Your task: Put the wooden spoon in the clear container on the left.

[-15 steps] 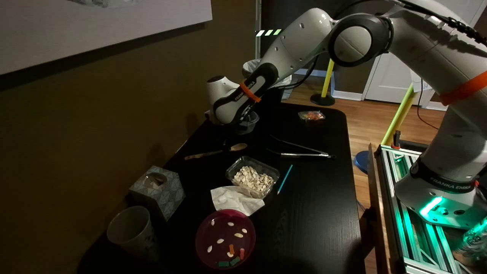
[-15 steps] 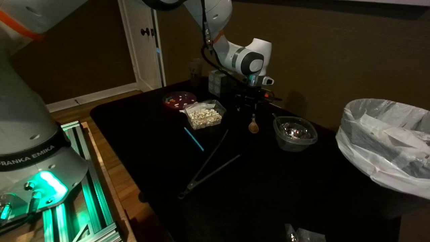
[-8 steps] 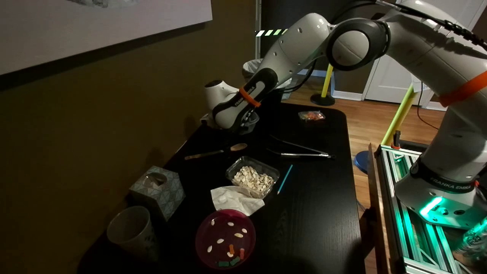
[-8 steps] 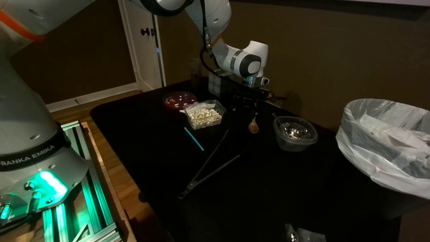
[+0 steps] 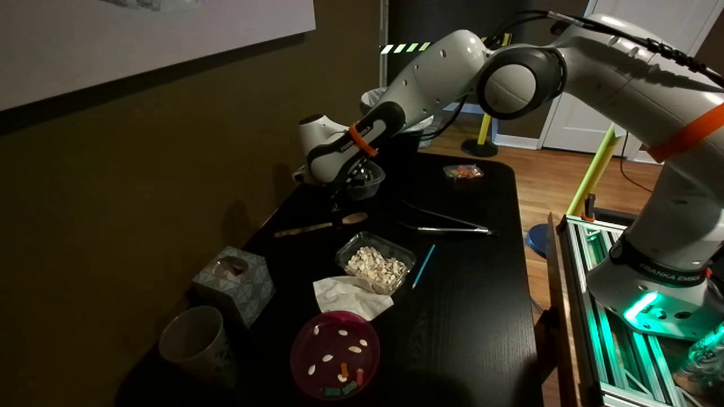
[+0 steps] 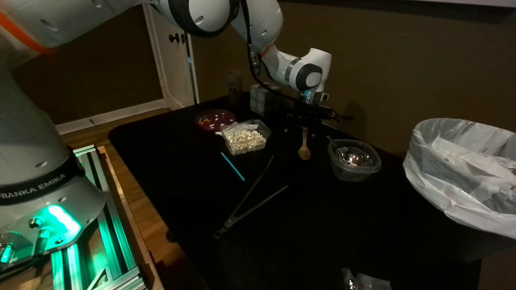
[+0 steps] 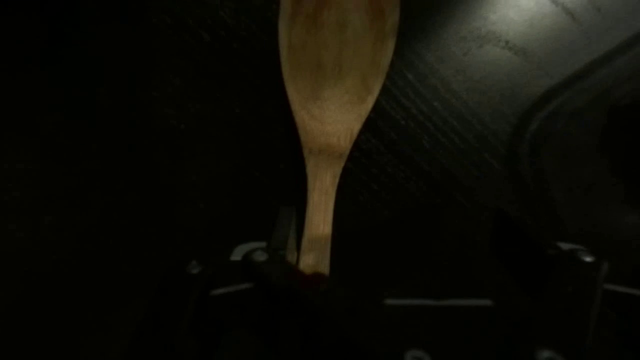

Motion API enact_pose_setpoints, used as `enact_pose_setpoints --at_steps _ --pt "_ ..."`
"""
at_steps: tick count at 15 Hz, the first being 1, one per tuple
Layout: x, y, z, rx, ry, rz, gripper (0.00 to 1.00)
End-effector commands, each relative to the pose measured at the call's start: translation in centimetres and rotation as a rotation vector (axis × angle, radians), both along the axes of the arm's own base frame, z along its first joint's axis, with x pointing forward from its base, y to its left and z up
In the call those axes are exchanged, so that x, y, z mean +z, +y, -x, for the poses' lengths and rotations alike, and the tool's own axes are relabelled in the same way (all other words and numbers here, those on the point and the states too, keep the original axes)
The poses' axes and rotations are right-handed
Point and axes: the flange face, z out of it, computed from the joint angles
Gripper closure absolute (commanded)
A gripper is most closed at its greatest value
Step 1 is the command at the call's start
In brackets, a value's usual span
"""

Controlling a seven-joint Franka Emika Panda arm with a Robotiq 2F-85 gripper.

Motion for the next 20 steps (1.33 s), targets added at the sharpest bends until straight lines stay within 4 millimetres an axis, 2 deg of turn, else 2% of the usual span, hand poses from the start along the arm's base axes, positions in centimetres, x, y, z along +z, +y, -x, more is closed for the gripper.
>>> enact_pose_setpoints --at_steps 1,3,6,12,13,14,17,18,20 --pt "-1.2 -2.0 -0.9 -0.012 0.08 -0.083 0.04" --pt "-1.9 -2.7 -0.6 -0.014 0.122 -0.108 0.18" --pt "-2.8 -3.9 -0.6 -0.023 0.149 -0.138 0.46" --pt "-2.9 -4.7 -1.2 -0.043 0.138 -0.159 0.93" --pt "-2.8 -4.7 -1.3 -0.047 0.138 -0.16 0.97" --pt "-2.9 -4.7 -1.3 -0.052 0.139 -0.158 0.94" --pt "-2.3 -4.3 -1.3 -0.112 0.168 -0.178 0.94" --pt "-1.4 -4.2 -1.3 -0.139 0.18 -0.197 0.99" --pt "0.0 -4.0 -1.7 -0.185 0.17 -0.221 1.0"
